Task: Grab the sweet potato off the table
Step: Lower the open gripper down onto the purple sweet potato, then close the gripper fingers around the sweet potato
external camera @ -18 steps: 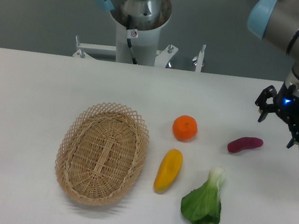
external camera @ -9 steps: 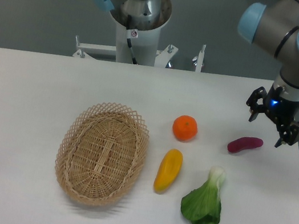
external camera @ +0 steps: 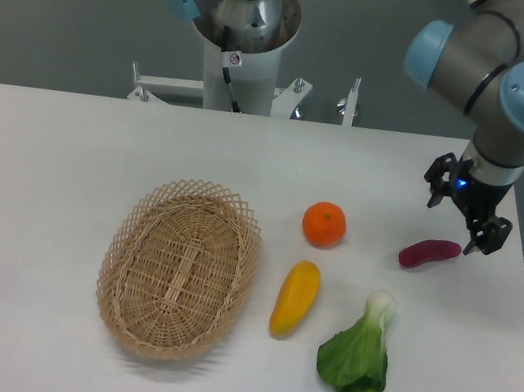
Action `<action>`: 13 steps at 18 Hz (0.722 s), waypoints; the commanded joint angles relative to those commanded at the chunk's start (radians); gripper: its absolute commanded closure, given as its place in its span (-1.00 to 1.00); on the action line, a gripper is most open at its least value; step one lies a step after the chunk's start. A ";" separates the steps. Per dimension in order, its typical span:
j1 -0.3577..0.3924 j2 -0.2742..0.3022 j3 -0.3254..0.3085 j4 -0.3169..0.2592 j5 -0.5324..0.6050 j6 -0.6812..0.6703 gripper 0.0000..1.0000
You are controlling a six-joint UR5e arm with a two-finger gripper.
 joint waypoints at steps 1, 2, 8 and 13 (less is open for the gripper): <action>0.000 -0.005 -0.003 0.005 0.000 0.003 -1.00; 0.000 -0.015 -0.008 0.011 0.002 0.017 -1.00; 0.000 -0.066 -0.017 0.029 0.072 0.078 -1.00; 0.000 -0.081 -0.045 0.089 0.066 0.075 -1.00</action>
